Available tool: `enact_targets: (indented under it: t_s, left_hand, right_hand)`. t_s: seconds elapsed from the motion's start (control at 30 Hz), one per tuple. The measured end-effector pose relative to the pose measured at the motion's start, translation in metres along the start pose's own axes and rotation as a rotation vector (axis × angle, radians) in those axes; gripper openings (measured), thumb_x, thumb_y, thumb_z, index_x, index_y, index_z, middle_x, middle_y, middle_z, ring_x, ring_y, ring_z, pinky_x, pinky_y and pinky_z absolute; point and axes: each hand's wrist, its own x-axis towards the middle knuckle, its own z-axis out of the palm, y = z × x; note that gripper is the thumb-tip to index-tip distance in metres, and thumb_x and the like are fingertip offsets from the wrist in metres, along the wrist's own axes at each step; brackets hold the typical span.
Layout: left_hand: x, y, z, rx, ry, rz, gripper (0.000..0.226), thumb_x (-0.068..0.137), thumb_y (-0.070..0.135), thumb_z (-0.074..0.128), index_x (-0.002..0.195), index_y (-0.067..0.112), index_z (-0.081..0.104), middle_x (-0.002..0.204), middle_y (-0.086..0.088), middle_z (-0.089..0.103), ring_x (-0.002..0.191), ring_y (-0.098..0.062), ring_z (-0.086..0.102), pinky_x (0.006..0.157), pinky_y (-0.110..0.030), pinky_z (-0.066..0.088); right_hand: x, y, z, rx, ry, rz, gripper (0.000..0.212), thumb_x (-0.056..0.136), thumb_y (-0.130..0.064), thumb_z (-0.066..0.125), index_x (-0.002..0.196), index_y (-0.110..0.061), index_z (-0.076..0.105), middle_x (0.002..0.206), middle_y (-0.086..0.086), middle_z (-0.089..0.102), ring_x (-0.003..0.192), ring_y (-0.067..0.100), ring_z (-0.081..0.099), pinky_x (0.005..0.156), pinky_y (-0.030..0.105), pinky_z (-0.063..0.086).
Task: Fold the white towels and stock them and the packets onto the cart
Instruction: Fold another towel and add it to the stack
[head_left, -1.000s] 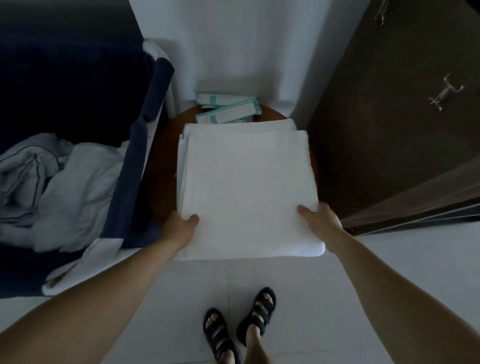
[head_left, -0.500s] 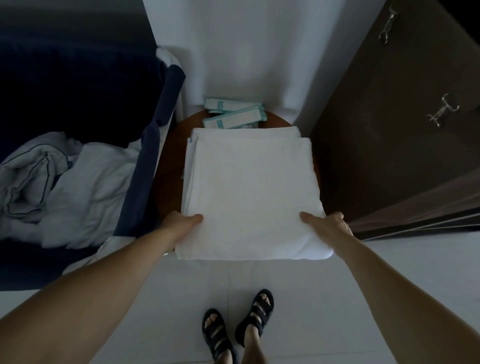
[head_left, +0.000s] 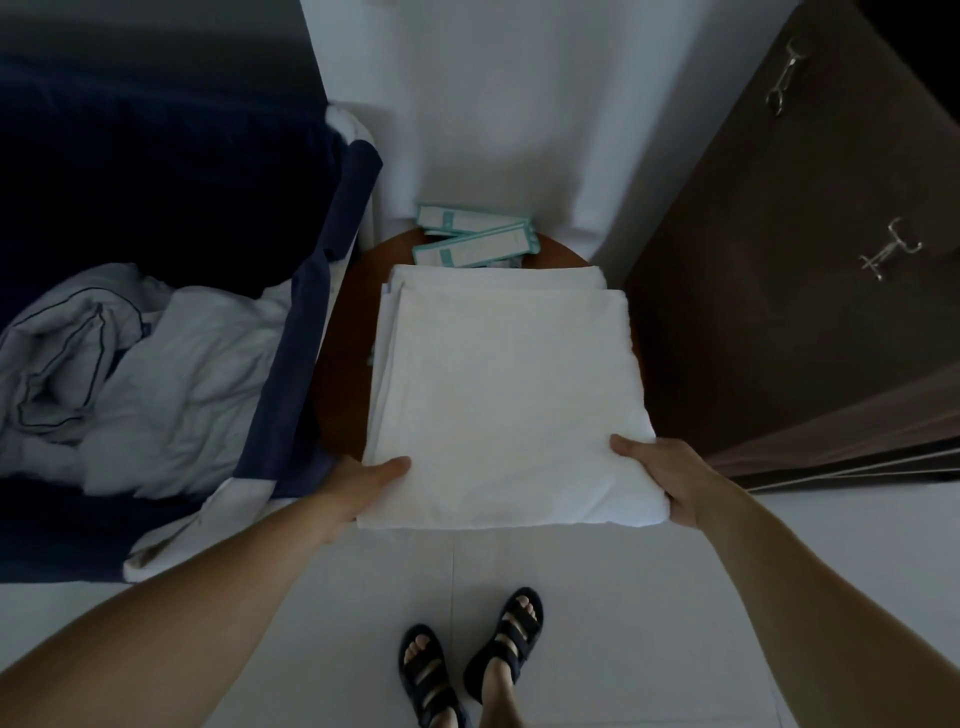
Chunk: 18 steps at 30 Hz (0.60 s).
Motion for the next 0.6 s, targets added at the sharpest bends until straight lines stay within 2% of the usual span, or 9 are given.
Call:
enact_targets:
  t_s: [0.1,0.2,0.3,0.4,0.47,0.53,0.6]
  left_hand:
    - [0.002,-0.006,-0.001,-0.006,0.038,0.053,0.097,0.074,0.055,0.079,0.147,0.008,0.035,0.142,-0.008,0.050,0.125,-0.030,0.051,0.106,-0.043,0.044]
    - [-0.001,-0.003,-0.004,0.048,0.033,0.068,0.095,0.074,0.055,0.079,0.145,0.006,0.039,0.141,-0.010,0.051,0.125,-0.030,0.051,0.108,-0.041,0.042]
    - [-0.006,0.007,-0.007,0.085,0.017,0.057,0.092,0.080,0.049,0.077,0.147,0.002,0.035,0.145,-0.011,0.046,0.128,-0.030,0.048,0.103,-0.031,0.040]
    - [-0.005,0.015,-0.009,0.103,0.044,0.071,0.092,0.076,0.046,0.081,0.144,0.001,0.039,0.140,-0.011,0.050,0.124,-0.030,0.051,0.101,-0.034,0.044]
    - [-0.004,0.017,-0.012,0.041,-0.016,0.016,0.082,0.072,0.044,0.085,0.132,0.002,0.049,0.129,-0.011,0.057,0.115,-0.029,0.057,0.098,-0.038,0.051]
    - [-0.005,0.018,-0.016,-0.074,-0.153,-0.085,0.069,0.067,0.039,0.089,0.117,0.002,0.059,0.114,-0.012,0.067,0.106,-0.030,0.064,0.094,-0.044,0.055]
    - [-0.006,0.025,-0.020,-0.160,-0.250,-0.122,0.059,0.066,0.031,0.089,0.113,0.005,0.065,0.110,-0.014,0.071,0.104,-0.032,0.067,0.093,-0.049,0.055]
  right_hand:
    - [0.004,-0.002,-0.002,-0.049,0.064,-0.009,0.043,0.088,-0.021,0.075,0.120,0.003,0.061,0.113,0.017,0.069,0.099,0.035,0.067,0.085,0.049,0.057]
    - [0.012,0.005,0.000,-0.195,0.161,-0.042,0.051,0.085,-0.030,0.077,0.123,0.000,0.060,0.112,0.015,0.067,0.098,0.032,0.064,0.088,0.047,0.054]
    - [0.014,0.012,0.004,-0.299,0.230,-0.078,0.055,0.084,-0.038,0.077,0.122,-0.002,0.060,0.106,0.011,0.066,0.097,0.032,0.062,0.088,0.045,0.052]
    - [0.013,0.016,0.003,-0.306,0.248,-0.080,0.056,0.083,-0.045,0.076,0.120,-0.006,0.059,0.106,0.009,0.065,0.097,0.031,0.062,0.088,0.046,0.052]
    - [0.011,0.017,0.003,-0.265,0.185,-0.053,0.067,0.074,-0.052,0.080,0.121,-0.010,0.058,0.108,0.008,0.066,0.099,0.030,0.063,0.092,0.049,0.053]
    - [0.013,0.017,0.001,-0.248,0.140,-0.035,0.079,0.064,-0.060,0.083,0.122,-0.013,0.057,0.112,0.008,0.067,0.100,0.031,0.064,0.093,0.052,0.053]
    - [0.016,0.013,-0.001,-0.211,0.098,-0.054,0.077,0.066,-0.059,0.082,0.125,-0.015,0.057,0.114,0.007,0.068,0.102,0.031,0.065,0.094,0.052,0.053]
